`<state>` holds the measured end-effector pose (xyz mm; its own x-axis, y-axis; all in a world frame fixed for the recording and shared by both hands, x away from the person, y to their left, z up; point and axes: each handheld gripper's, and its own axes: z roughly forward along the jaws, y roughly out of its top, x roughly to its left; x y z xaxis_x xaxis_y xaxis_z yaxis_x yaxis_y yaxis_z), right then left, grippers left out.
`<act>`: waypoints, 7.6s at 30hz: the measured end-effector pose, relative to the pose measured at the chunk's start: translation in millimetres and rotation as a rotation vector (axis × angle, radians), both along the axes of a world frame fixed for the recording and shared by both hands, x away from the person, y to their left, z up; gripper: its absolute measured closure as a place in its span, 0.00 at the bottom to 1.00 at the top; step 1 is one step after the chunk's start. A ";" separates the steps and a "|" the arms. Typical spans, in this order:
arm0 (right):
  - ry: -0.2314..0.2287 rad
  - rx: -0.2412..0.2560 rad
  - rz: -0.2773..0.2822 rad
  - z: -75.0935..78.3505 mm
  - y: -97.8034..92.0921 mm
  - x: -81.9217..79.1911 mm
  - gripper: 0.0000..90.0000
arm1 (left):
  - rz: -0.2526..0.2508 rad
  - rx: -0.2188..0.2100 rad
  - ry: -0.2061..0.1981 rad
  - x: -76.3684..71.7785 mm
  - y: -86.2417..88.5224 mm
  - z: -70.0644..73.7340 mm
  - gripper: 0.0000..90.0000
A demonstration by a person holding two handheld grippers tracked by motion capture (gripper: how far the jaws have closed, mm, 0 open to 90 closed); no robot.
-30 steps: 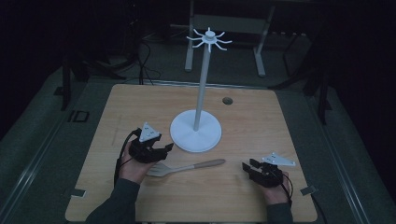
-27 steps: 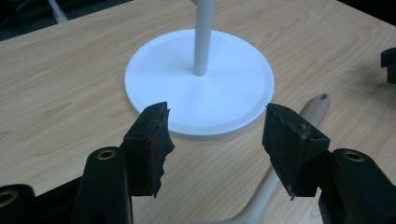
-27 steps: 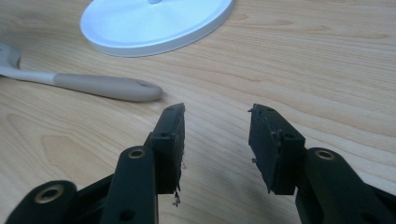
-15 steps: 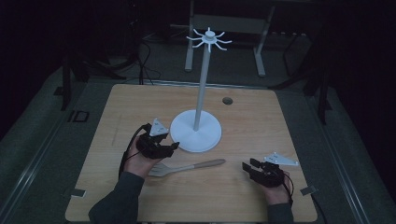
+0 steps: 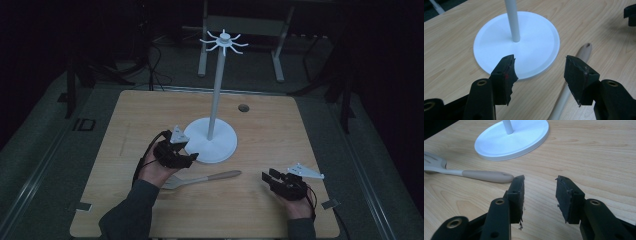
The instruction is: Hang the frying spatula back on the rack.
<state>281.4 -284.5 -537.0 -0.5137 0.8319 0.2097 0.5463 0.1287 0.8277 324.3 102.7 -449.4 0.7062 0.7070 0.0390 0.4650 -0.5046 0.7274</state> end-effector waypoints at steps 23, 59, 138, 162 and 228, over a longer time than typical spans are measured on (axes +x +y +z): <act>0.021 -0.010 -0.012 -2.3 -0.2 0.9 0.68 | -0.096 0.079 0.044 10.5 -27.6 -2.0 0.47; 0.034 0.007 -0.028 -2.9 -6.2 0.9 0.65 | -0.291 0.338 0.248 19.5 -75.7 -59.8 0.81; 0.061 0.038 -0.064 -7.5 -12.4 3.3 0.60 | -0.285 0.458 0.302 29.7 -100.7 -63.7 0.83; 0.052 0.033 -0.073 -7.4 -12.5 2.8 0.59 | -0.096 0.180 0.087 14.6 -86.5 -8.9 0.83; 0.043 0.017 -0.076 -8.1 -11.6 2.7 0.59 | 0.192 -0.164 -0.325 -9.0 -66.1 53.8 0.83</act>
